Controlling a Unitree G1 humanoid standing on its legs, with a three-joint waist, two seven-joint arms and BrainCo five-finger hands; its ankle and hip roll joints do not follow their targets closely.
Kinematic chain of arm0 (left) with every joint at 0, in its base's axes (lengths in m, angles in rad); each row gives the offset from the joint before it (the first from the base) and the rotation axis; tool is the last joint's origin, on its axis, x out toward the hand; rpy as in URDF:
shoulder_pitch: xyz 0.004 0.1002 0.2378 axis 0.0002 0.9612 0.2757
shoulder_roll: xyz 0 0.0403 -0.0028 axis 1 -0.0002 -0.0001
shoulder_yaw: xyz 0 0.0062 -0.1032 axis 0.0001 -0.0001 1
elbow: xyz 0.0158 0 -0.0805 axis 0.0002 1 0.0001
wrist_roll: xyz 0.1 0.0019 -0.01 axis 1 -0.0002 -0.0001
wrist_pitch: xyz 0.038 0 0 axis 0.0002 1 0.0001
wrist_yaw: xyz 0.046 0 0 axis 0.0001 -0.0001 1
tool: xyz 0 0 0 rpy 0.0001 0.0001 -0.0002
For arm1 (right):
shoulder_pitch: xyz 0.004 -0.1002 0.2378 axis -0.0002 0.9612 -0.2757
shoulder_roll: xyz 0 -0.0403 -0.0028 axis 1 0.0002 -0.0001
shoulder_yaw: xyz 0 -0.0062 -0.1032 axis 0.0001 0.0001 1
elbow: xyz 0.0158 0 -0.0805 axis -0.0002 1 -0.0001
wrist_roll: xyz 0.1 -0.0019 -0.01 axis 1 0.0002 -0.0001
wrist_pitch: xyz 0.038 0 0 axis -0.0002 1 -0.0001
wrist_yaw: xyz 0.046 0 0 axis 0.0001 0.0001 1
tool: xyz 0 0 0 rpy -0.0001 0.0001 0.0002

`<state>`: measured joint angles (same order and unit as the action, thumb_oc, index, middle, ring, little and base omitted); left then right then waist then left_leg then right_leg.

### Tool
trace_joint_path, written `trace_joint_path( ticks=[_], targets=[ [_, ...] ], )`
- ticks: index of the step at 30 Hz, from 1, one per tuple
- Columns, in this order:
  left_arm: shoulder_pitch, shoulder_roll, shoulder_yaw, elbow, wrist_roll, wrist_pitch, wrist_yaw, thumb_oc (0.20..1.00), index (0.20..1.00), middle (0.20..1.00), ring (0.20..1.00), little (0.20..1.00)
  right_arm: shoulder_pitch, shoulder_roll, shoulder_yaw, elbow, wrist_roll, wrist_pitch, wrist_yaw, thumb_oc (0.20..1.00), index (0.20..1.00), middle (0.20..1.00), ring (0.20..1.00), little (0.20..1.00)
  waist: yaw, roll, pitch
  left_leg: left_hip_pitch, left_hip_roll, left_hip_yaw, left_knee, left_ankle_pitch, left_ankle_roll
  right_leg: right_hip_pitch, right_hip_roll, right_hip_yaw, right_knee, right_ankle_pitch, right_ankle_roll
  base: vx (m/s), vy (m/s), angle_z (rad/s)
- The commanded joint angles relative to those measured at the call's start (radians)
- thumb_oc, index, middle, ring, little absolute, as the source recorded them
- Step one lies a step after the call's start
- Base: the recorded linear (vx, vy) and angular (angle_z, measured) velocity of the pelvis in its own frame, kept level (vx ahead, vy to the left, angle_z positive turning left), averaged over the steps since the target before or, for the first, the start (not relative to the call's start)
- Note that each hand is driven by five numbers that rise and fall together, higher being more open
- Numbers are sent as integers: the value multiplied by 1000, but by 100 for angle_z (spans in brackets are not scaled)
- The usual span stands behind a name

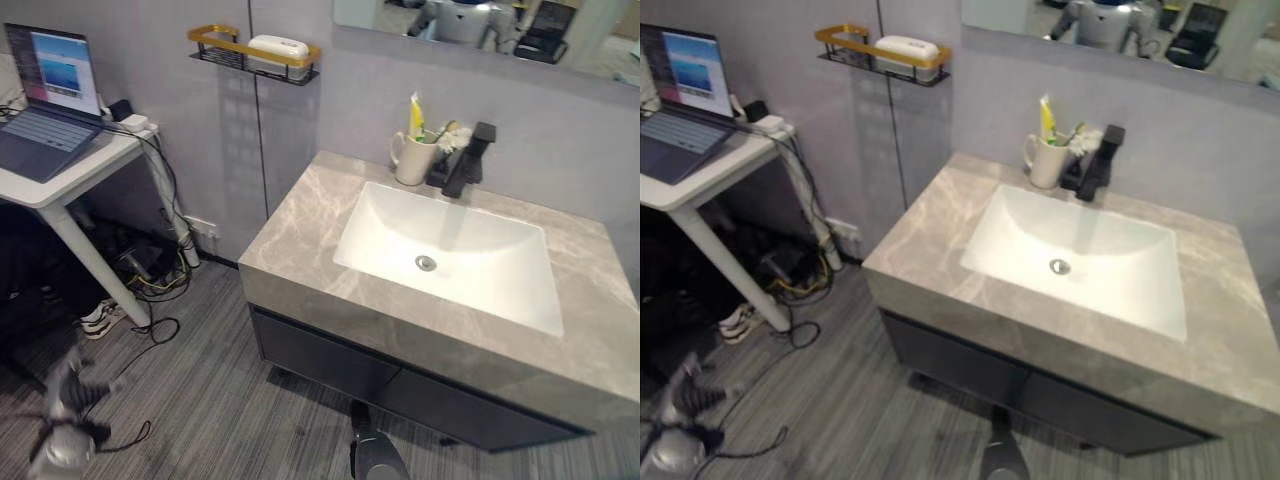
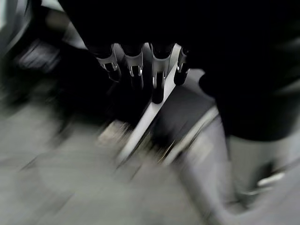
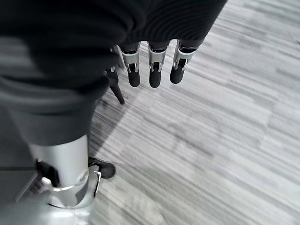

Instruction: Put brush and paste in cup on sink, flatten towel.

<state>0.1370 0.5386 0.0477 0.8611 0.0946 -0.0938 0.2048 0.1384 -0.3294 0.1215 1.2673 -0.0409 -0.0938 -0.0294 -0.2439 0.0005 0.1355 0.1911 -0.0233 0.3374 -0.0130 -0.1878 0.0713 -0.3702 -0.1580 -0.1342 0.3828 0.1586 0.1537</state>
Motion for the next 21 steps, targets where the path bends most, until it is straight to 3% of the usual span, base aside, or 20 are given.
trace_joint_path(
  ticks=[1,3,5,7,9,10,11,12,14,15,16,17,18,19,21],
  targets=[
    [-52,-14,-88,105,103,0,-83,1000,1000,1000,1000,1000,-45,-13,48,22,-29,5,1,1000,1000,1000,1000,1000,8,-9,-29,-52,-26,8,-73,127,-47,152,56,-105,-13,-90,-33,-109,-2,-42],
    [-48,-45,-108,136,101,2,-97,1000,1000,1000,1000,1000,-54,-14,54,29,-38,7,3,1000,1000,1000,1000,1000,18,-5,-39,-65,-17,35,-71,134,-49,184,61,-127,-25,-109,-36,-75,-36,-73],
    [-66,-117,-120,276,58,8,-102,1000,1000,1000,1000,1000,-83,-13,75,42,-43,7,4,1000,1000,1000,1000,1000,48,-9,-67,-97,1,91,-67,147,-60,267,78,-146,-118,-143,-44,-101,-123,-117],
    [-80,-163,-122,401,47,26,-101,1000,1000,1000,1000,1000,-103,0,98,37,-36,2,-3,1000,1000,1000,1000,1000,59,-22,-84,-114,18,126,-61,163,-69,284,100,-113,-224,-158,-56,-51,-176,-107],
    [-85,-209,-195,522,182,63,-131,1000,1000,1000,1000,1000,-122,-1,117,12,-17,0,3,1000,1000,1000,1000,1000,45,-27,-110,-122,44,155,-46,148,-89,305,136,-46,-287,-182,-58,43,-167,-103],
    [-86,-210,-195,524,183,63,-131,1000,1000,1000,1000,1000,-122,-2,117,11,-16,0,3,1000,1000,1000,1000,1000,46,-26,-110,-122,44,156,-43,146,-89,305,136,-45,-287,-182,-58,34,-135,-86],
    [-91,-211,-222,519,221,66,-133,1000,1000,1000,1000,1000,-123,-10,116,-7,3,-5,4,1000,1000,1000,1000,1000,37,-32,-111,-136,54,164,-11,138,-92,307,143,-27,-299,-181,-64,-12,-171,-79],
    [-100,-219,-263,498,253,59,-141,1000,1000,1000,1000,1000,-114,-26,104,-36,48,-18,5,1000,1000,1000,1000,1000,20,-50,-104,-172,88,189,116,94,-101,315,151,7,-319,-177,-81,-14,-174,-59],
    [-104,-221,-273,484,251,52,-130,1000,1000,1000,1000,1000,-108,-33,97,-42,65,-22,0,1000,1000,1000,1000,1000,16,-61,-96,-196,113,198,203,76,-108,324,154,22,-327,-176,-90,-2,-179,-30],
    [-109,-219,-266,471,228,48,-116,1000,1000,1000,1000,1000,-103,-37,97,-51,70,-26,-5,1000,1000,1000,1000,1000,23,-68,-81,-226,151,180,322,67,-123,334,172,52,-330,-177,-105,-90,-247,-51],
    [-117,-220,-260,452,188,43,-99,1000,1000,1000,1000,1000,-103,-49,106,-44,67,-24,-9,1000,1000,1000,1000,1000,37,-85,-59,-269,173,118,440,119,-124,341,191,113,-332,-158,-131,-105,-156,-82],
    [-123,-226,-264,450,170,41,-92,1000,1000,1000,1000,1000,-106,-52,112,-35,56,-20,-15,1000,1000,1000,1000,1000,49,-84,-54,-290,158,45,468,133,-125,344,199,149,-339,-154,-134,-104,-73,-133],
    [-124,-227,-264,451,170,41,-92,1000,1000,1000,1000,1000,-106,-52,112,-34,56,-20,-15,1000,1000,1000,1000,1000,49,-83,-53,-290,160,45,470,131,-126,345,201,149,-339,-153,-134,-12,64,-169],
    [-134,-237,-277,449,152,38,-84,1000,1000,1000,1000,1000,-111,-55,126,-20,41,-14,-17,1000,1000,1000,1000,1000,64,-79,-54,-306,126,-50,456,133,-118,347,205,194,-348,-147,-126,23,96,-185],
    [-157,-251,-298,444,136,31,-67,1000,1000,1000,1000,1000,-111,-64,133,-11,27,-12,-26,1000,1000,1000,1000,1000,69,-77,-62,-316,116,-141,380,119,-104,352,195,262,-367,-126,-108,69,132,-128]
  ],
)
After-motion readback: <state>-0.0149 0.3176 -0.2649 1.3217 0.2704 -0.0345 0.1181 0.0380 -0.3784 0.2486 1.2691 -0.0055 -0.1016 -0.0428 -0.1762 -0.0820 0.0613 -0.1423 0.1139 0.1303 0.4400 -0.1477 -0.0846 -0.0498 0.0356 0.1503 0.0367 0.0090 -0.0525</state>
